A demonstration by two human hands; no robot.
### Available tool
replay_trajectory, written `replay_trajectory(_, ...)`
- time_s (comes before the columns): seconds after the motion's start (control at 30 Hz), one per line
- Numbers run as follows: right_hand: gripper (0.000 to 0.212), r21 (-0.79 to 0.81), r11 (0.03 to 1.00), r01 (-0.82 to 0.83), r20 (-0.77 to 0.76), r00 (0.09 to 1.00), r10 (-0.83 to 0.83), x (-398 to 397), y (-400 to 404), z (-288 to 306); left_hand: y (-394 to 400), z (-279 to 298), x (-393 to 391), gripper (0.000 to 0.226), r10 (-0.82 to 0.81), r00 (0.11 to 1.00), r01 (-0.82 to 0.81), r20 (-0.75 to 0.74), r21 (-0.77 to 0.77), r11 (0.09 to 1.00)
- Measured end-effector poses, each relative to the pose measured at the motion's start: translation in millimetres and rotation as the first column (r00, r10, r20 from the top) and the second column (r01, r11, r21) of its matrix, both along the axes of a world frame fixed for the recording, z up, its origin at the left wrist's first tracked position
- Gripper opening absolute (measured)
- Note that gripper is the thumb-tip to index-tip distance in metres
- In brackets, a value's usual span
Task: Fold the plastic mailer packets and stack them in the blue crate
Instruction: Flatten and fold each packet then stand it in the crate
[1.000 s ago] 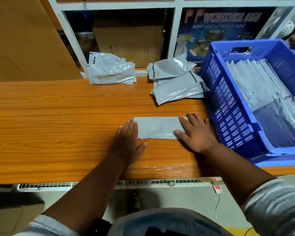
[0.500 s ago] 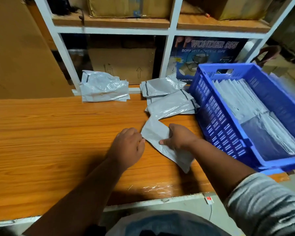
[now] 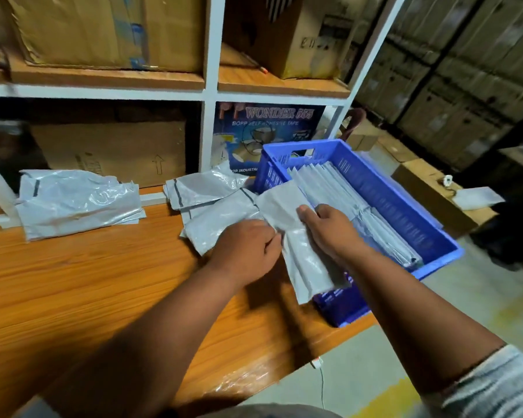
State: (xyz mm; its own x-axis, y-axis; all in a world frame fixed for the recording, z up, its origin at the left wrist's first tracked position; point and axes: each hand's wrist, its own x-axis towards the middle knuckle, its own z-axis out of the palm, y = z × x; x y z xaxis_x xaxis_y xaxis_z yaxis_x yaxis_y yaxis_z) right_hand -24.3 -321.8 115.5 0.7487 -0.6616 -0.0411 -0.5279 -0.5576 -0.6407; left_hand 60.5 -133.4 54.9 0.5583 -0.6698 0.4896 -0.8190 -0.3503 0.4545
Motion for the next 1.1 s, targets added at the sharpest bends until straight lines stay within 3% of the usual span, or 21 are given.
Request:
replay_trajectory(0.17,0.046,-0.190,0.982,-0.004,0.082,0.996,0.020,-17,-72,49,-59,34,-6,0.042,-0.040,0.996,0.043,0.079,-0.043,0.998)
replay_trajectory(0.33,0.042,-0.380,0.924,0.032,0.046,0.999,-0.016,-38,-164,72,-124,50,-15,0.042,-0.123,0.985,0.126,0.120,-0.015,0.992)
replay_trajectory(0.53,0.033,-0.393,0.911,-0.127,-0.256,0.966,0.024,-45,-217,19,-195,37,-29,0.042,-0.154,0.987,0.146,0.043,0.143,0.979)
replay_trajectory(0.67,0.020,-0.364,0.874,-0.322,-0.463,0.877,0.130,-44,-216,-23,-210,27,-34,0.046,-0.060,0.995,0.080,-0.076,0.299,0.951)
replay_trajectory(0.8,0.027,-0.355,0.813,-0.462,-0.634,0.758,0.153,-40,-217,-45,-212,28,-37,0.046,-0.016,0.999,0.032,-0.044,0.385,0.922)
replay_trajectory(0.9,0.031,-0.374,0.696,-0.613,-0.768,0.626,0.139,-34,-211,-48,-211,28,-36,0.047,0.005,0.997,0.024,-0.076,0.374,0.927)
replay_trajectory(0.97,0.029,-0.437,0.559,-0.705,-0.793,0.595,0.131,-30,-206,-44,-209,29,-37,0.047,0.016,0.997,0.014,-0.080,0.362,0.932)
replay_trajectory(1.03,0.036,-0.531,0.399,-0.748,-0.741,0.638,0.210,-26,-208,-35,-208,32,-39,0.047,0.016,0.998,0.009,-0.066,0.366,0.931)
replay_trajectory(1.1,0.058,-0.566,0.160,-0.809,-0.721,0.580,0.379,-21,-214,-30,-208,34,-39,0.047,0.018,0.999,0.001,-0.048,0.373,0.928)
